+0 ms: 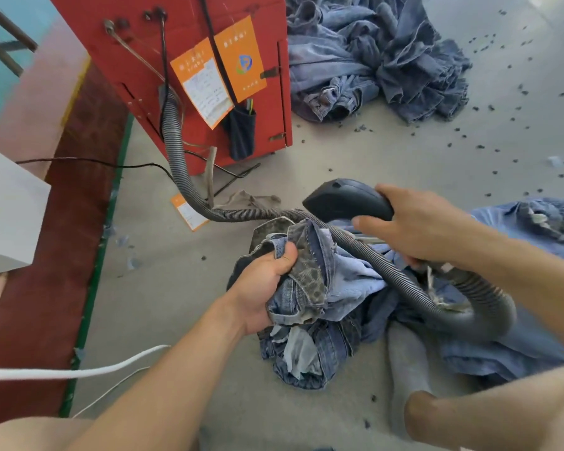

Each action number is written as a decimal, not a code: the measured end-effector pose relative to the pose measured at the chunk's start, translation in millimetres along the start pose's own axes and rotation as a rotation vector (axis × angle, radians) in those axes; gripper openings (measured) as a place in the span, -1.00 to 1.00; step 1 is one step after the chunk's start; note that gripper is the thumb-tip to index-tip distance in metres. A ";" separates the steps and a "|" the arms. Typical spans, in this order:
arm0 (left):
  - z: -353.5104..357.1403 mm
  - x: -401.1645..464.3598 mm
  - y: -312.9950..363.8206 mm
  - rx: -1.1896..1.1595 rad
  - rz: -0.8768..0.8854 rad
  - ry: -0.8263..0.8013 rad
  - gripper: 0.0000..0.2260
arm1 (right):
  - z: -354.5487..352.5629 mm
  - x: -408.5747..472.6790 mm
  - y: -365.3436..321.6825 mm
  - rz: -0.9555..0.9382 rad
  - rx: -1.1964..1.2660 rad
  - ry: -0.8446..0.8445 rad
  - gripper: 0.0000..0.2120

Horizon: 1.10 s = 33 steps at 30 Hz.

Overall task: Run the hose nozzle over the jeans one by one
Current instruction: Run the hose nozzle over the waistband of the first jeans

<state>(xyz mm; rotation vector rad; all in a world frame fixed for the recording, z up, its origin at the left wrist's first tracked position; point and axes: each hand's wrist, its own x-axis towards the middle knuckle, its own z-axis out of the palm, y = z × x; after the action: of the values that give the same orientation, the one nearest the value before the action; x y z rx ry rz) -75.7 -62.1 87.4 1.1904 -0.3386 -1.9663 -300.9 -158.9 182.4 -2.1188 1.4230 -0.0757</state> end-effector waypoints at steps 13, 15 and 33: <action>-9.9 -5.2 5.3 0.084 -0.029 0.035 -0.71 | -7.8 3.5 -0.3 -0.149 -0.025 -0.052 -0.81; -11.6 -3.7 6.1 0.077 -0.028 0.015 -0.67 | -22.9 -5.4 8.7 -0.173 0.031 -0.145 -0.82; -22.0 1.4 9.9 -0.017 -0.012 -0.023 -0.61 | -42.1 -27.6 13.2 -0.158 0.024 -0.129 -0.82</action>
<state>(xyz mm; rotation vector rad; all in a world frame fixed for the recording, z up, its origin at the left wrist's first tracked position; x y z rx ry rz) -52.7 -65.9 80.8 1.1629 -0.3264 -1.9906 -338.7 -156.7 218.2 -2.1724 1.1743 -0.0165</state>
